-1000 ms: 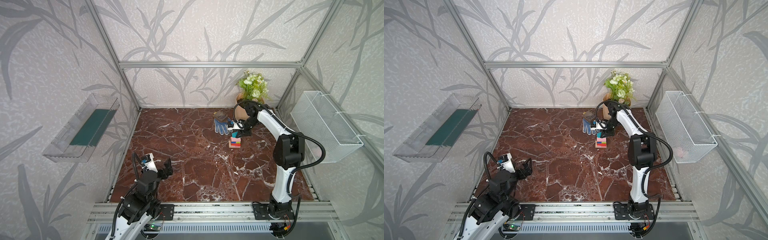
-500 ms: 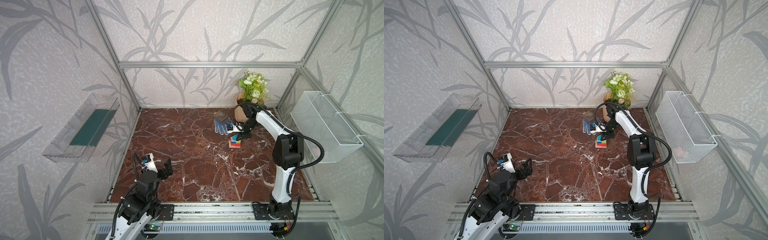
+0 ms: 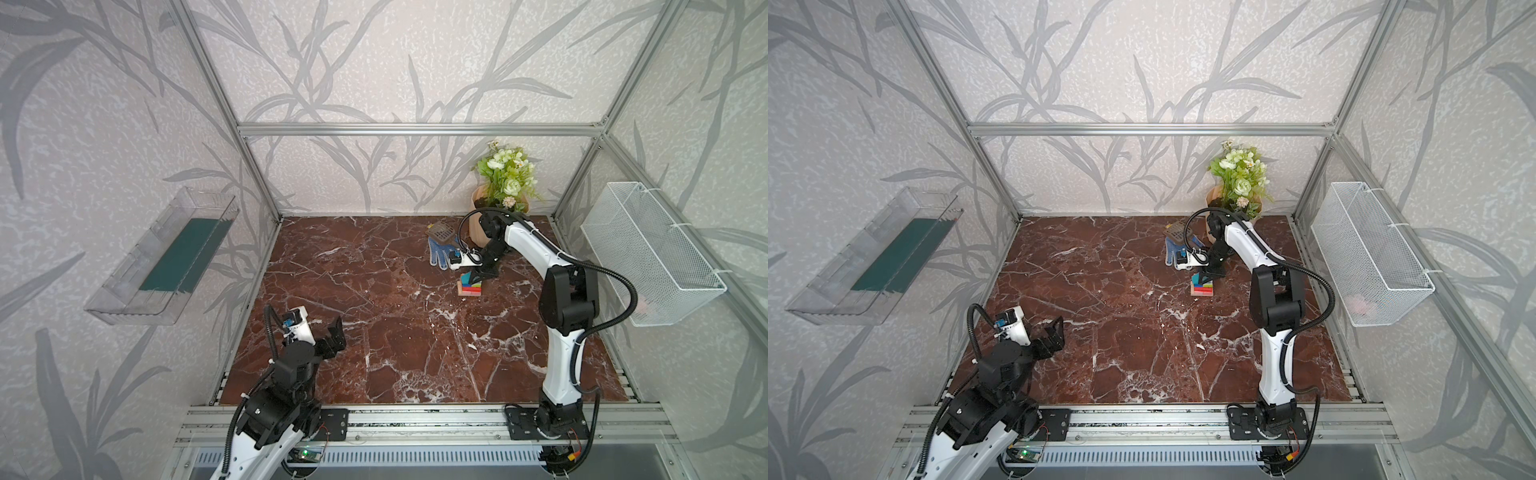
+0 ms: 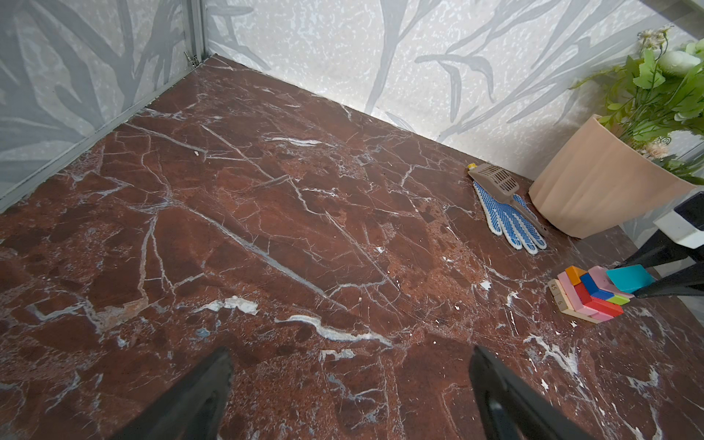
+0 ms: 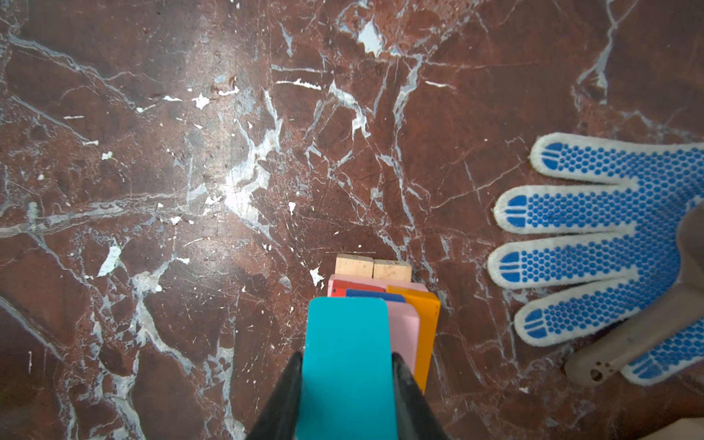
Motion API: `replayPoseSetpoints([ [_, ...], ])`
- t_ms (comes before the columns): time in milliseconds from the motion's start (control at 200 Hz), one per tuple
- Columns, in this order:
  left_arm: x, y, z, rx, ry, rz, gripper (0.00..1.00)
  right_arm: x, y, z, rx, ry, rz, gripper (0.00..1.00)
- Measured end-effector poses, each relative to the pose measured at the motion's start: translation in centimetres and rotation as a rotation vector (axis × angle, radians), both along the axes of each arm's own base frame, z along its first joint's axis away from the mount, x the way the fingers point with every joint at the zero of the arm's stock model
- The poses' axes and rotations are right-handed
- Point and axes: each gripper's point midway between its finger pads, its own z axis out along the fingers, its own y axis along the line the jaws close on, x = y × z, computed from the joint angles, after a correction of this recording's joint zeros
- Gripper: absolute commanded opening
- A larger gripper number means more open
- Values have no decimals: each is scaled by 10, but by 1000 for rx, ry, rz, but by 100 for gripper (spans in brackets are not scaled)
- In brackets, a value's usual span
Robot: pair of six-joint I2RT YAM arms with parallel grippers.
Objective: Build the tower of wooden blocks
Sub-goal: 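Lower the teal block onto the pink block atop the stack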
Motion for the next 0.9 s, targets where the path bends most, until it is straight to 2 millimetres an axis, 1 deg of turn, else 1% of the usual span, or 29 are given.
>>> replayPoseSetpoints([
  [515, 0, 0, 0, 0, 0, 0, 98, 5, -2, -1, -14, -20, -5, 3],
  [900, 0, 0, 0, 0, 0, 0, 98, 11, -7, -1, -15, -38, -23, 3],
])
